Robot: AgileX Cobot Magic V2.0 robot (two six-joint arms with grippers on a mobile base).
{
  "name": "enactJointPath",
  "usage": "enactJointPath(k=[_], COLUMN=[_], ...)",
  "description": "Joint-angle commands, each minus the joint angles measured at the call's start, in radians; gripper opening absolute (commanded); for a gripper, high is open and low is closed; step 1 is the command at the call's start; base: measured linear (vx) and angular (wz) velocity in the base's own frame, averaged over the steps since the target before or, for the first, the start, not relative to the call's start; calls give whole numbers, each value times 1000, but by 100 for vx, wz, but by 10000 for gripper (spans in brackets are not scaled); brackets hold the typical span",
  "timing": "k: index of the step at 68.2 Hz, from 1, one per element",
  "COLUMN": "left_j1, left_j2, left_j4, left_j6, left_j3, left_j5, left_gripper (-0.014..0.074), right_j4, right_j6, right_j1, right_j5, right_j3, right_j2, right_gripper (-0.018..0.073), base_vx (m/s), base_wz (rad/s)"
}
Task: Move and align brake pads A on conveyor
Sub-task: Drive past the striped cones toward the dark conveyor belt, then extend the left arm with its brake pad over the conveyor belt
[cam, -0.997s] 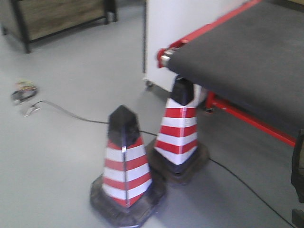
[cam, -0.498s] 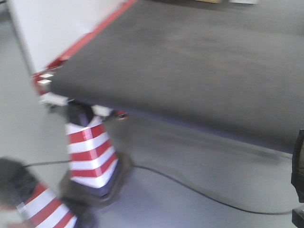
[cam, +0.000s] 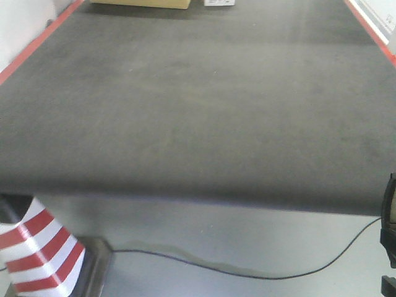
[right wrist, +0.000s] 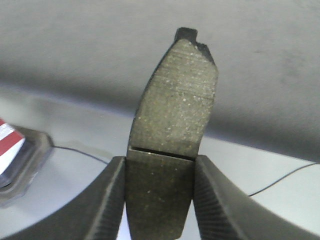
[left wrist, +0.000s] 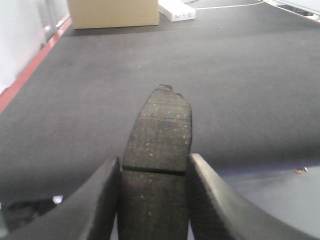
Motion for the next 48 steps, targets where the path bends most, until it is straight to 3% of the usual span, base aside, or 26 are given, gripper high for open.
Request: enactJointPath(k=[1,48], left_j1=[-7,-7], left_j2=[12,12], left_j4=[-7,-7], left_j6=[-8,-8], left_j3=[-27,-27], left_j5=[-98,-98], left_gripper=[146,146], right_j4=[2,2], right_j6=[-5,-5], right_j1=[-1,-1], right_j5=[-81,-81], right_j3=[-31,-31], right_j2=[5,5], right_gripper=[4,4], base_vx=[28,28], base_wz=[-21,-14])
